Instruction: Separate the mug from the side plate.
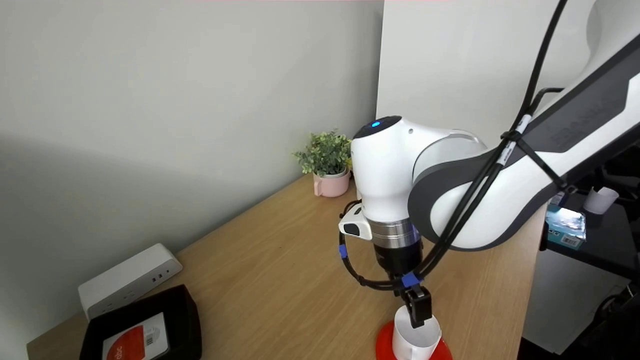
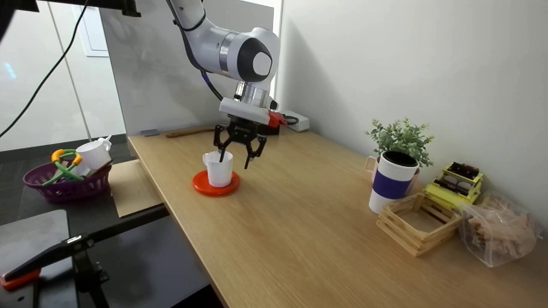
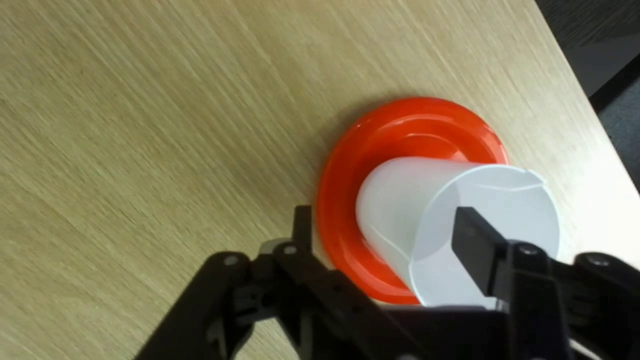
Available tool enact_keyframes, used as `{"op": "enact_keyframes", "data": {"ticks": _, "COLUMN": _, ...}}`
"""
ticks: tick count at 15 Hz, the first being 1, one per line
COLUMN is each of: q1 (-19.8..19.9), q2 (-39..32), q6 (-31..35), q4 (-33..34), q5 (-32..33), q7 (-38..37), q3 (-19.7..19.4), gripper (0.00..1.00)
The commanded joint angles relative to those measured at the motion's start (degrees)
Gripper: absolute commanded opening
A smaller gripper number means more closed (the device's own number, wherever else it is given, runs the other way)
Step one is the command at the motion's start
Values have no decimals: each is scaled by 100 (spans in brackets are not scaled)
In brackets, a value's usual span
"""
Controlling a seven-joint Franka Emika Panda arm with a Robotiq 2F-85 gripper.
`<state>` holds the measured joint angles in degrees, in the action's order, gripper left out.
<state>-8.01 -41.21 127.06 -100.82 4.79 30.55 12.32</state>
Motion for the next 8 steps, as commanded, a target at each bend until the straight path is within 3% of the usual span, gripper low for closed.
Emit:
{"op": "enact_keyframes", "data": {"ticks": 1, "q1": 62, "q2": -16, "q6": -13, "q4": -18, "q5": 124, "q7": 30, "q3": 33, "gripper": 42}}
{"op": "enact_keyframes", "data": {"ticks": 7, "q1": 45, "q2": -4, "q6": -32, "q4": -21, "q5": 96, "q7": -13, "q3": 55, "gripper": 1}}
{"op": "enact_keyframes", "data": {"ticks": 8, "q1": 38, "q2": 13, "q6": -24, "q4": -47, "q5": 83, "q7": -27, "q3": 69, "gripper": 1}}
